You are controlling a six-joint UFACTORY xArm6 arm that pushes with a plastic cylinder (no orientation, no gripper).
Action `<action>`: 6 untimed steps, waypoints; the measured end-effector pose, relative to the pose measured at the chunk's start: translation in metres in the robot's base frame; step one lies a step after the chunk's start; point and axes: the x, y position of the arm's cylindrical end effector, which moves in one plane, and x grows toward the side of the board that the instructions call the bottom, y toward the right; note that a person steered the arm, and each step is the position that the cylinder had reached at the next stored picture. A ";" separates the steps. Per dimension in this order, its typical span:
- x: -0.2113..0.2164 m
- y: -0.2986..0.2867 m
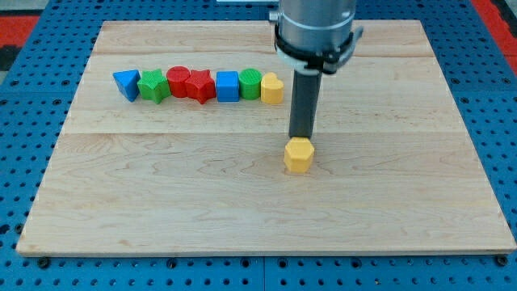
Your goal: Push the green circle down and left a bit
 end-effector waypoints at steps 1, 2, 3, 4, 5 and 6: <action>0.035 0.000; 0.028 0.022; -0.024 0.062; -0.052 0.075; -0.072 0.075; -0.088 0.075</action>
